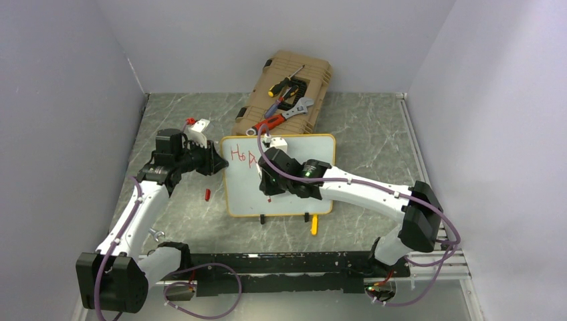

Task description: Write a sentence on the whiteboard

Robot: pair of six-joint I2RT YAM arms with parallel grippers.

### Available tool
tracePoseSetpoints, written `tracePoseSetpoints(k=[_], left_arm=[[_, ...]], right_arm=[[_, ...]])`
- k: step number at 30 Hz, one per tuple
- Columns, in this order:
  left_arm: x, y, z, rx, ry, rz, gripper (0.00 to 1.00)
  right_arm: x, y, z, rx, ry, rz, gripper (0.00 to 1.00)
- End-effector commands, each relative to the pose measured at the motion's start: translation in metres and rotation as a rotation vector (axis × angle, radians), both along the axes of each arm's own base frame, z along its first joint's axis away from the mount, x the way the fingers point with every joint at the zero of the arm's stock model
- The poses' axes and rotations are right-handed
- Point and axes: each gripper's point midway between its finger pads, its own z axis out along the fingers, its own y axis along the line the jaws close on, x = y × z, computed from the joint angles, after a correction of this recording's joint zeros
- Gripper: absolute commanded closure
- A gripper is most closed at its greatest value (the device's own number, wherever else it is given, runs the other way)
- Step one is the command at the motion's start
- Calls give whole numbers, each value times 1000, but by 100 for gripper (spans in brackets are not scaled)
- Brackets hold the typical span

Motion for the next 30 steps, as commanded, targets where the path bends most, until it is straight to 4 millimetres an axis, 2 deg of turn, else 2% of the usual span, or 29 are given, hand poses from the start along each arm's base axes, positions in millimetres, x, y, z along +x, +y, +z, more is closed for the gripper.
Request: tracePoseSetpoints(k=[1, 8, 18, 30], left_arm=[[-5, -8, 11, -2, -36, -52, 100], [-5, -7, 11, 0, -38, -53, 100], [-4, -7, 11, -1, -36, -53, 100], [-4, -8, 10, 1, -34, -54, 100]], right_arm=[[17, -20, 15, -22, -50, -88, 100], [25, -22, 23, -18, -75, -94, 100], [33, -9, 30, -2, -102, -54, 100], [20, 1, 11, 8, -35, 1, 100]])
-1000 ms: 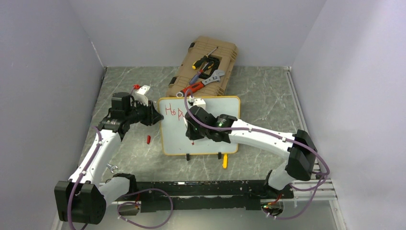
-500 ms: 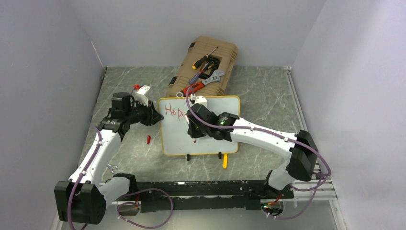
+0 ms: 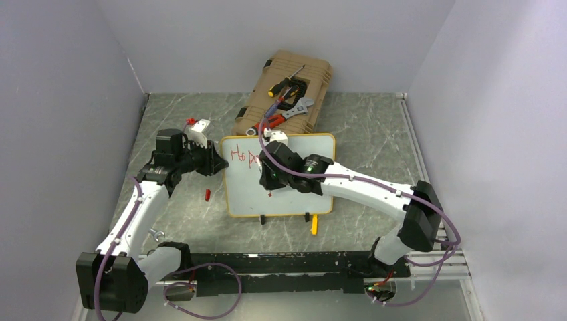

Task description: Write a sentence on the whiteboard

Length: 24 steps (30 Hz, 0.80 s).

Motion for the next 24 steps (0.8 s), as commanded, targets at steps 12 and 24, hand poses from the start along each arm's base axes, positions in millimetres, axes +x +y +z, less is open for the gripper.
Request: tracePoseSetpoints(k=[12, 24], left_arm=[[-4, -9, 11, -7, -37, -57, 100], [-4, -9, 12, -7, -39, -58, 100]], right_arm=[[-7, 0, -16, -13, 39, -3, 100], [-16, -2, -22, -29, 55, -10, 100]])
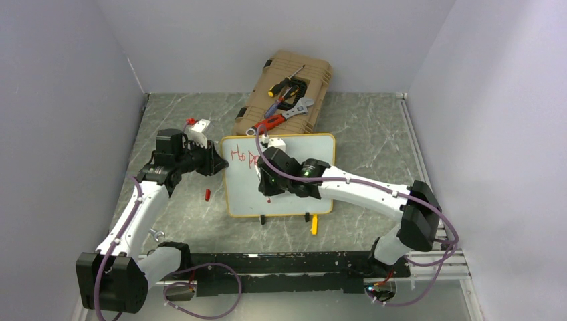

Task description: Write a sentence on the whiteboard

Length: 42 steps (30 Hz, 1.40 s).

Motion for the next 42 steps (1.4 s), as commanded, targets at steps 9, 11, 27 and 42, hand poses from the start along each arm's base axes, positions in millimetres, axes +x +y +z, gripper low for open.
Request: tracePoseSetpoints(k=[9, 11, 27, 42], left_arm=[[-4, -9, 12, -4, -40, -56, 100], [-5, -9, 12, -4, -40, -55, 100], [-4, -8, 11, 4, -39, -50, 100], [-3, -8, 10, 7, -38, -52, 100]], right_arm=[[1, -20, -2, -44, -8, -77, 100], [1, -22, -1, -47, -12, -81, 100], [2, -25, 43, 45, -130, -23, 100], [20, -62, 38, 3, -122, -114, 100]])
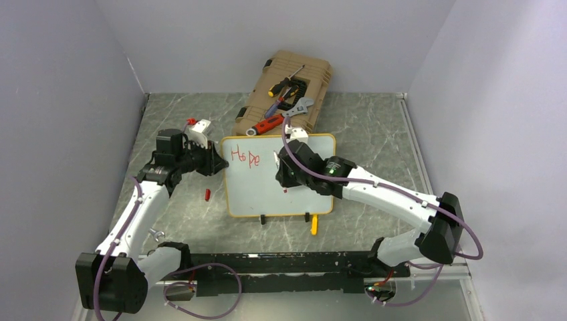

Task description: Write a sentence on the whiteboard

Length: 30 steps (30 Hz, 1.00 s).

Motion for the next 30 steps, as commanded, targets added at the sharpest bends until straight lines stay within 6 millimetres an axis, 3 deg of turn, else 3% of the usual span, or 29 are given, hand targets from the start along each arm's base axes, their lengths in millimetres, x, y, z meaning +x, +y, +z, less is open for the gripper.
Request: tracePoseSetpoints(k=[1, 9, 17, 30], left_arm=[[-3, -7, 9, 1, -30, -47, 100], [-3, -7, 9, 1, -31, -49, 100], [-3, -7, 9, 2, -30, -49, 100], [-4, -8, 11, -4, -35, -54, 100]], right_arm=[[3, -12, 1, -11, -12, -21, 100], [16, -19, -2, -32, -5, -43, 100], [22, -11, 4, -47, -29, -1, 100], [-3, -12, -25, -51, 60, 14, 100]])
